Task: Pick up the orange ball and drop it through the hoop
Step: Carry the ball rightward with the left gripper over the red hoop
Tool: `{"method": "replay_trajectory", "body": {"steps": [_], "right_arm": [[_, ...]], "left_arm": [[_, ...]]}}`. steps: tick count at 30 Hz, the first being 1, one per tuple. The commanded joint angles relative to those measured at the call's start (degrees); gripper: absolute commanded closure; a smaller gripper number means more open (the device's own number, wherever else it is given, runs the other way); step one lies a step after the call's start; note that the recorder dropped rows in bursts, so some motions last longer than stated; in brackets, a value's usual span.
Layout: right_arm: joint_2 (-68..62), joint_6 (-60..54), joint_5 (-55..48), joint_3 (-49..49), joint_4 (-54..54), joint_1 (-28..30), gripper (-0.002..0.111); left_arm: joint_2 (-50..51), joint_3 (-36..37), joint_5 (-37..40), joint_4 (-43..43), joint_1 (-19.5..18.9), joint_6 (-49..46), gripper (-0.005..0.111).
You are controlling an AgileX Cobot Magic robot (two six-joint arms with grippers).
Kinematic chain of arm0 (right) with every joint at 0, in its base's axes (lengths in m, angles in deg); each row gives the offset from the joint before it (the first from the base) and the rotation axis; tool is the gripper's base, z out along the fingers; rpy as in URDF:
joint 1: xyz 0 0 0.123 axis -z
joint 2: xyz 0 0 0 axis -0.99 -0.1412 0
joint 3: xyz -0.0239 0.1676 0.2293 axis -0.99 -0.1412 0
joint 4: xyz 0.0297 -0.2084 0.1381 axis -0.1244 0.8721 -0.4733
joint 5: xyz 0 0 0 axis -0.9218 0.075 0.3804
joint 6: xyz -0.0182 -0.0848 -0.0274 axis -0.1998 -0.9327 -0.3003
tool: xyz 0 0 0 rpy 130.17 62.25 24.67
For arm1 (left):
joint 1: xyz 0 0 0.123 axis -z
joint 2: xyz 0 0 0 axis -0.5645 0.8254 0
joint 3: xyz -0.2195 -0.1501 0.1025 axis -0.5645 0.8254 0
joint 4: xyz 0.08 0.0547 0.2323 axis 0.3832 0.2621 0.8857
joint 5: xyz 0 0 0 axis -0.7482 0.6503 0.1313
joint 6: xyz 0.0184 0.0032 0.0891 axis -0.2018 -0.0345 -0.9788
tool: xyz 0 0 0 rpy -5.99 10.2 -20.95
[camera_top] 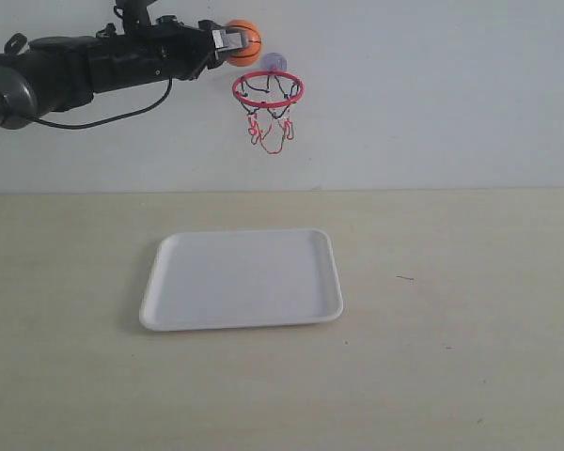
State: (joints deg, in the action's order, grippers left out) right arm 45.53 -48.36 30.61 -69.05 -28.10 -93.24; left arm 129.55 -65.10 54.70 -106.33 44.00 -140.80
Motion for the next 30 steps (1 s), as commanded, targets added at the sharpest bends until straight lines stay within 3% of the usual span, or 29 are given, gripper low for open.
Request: {"method": "replay_trajectory", "body": {"steps": [1,10,28,30], "right_arm": [[0.2,-0.4,0.4,0.0,0.0,0.4,0.109],[0.2,-0.4,0.4,0.0,0.0,0.4,0.109],[0.2,-0.4,0.4,0.0,0.0,0.4,0.109],[0.2,-0.4,0.4,0.0,0.0,0.4,0.109]], "left_arm": [[-0.1,-0.5,2.8,-1.1,-0.1,0.5,0.103],[0.5,-0.5,6.2,-1.1,0.3,0.3,0.103],[1.6,-0.5,3.4,-0.2,1.2,0.3,0.102],[1.6,-0.5,3.4,1.4,1.4,0.6,0.092]]}}
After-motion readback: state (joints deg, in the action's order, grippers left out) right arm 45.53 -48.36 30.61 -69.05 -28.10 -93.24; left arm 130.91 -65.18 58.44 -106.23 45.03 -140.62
